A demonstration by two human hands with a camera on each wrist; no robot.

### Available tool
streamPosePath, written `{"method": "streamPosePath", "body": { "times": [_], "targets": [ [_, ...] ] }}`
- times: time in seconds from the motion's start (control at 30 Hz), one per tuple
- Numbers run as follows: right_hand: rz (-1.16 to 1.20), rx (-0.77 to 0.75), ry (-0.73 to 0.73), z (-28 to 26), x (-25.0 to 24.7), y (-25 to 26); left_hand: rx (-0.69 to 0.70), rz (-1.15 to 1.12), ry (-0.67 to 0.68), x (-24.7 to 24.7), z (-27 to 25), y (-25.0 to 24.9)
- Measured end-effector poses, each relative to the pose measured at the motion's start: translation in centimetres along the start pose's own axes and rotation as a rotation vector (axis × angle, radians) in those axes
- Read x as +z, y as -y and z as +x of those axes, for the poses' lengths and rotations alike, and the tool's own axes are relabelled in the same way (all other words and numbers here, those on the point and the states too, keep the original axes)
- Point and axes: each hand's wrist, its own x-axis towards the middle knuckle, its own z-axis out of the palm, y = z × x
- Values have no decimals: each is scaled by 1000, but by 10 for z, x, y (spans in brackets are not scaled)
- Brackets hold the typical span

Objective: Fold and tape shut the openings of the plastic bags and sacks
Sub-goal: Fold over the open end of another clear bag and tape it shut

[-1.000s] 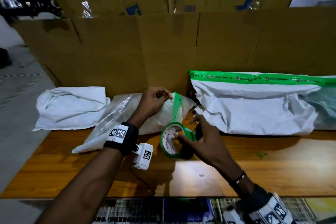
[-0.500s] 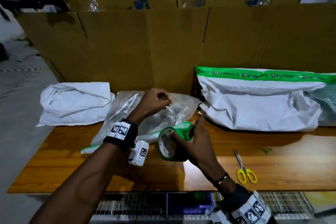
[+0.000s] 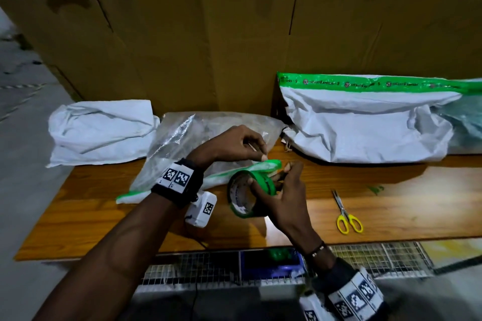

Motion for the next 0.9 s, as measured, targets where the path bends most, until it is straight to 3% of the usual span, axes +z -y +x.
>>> {"method": "streamPosePath", "body": {
  "times": [0.13,0.27,0.43,0.6,0.9],
  "targets": [
    [28,15,-2,-3,1,1,65,231,62,6,2,-5],
    [2,-1,-30,-11,-2,-1,125,362,-54,11,6,2],
    [-34,23,-63,-22,-10,-3,28,243,-228,7,9,7],
    [-44,49,-61,-26,-5,-3,-7,160,-217,3,12,9],
    [16,135,-116,-7,45,-21,-46,47,-181,-13,15,5]
  ]
}}
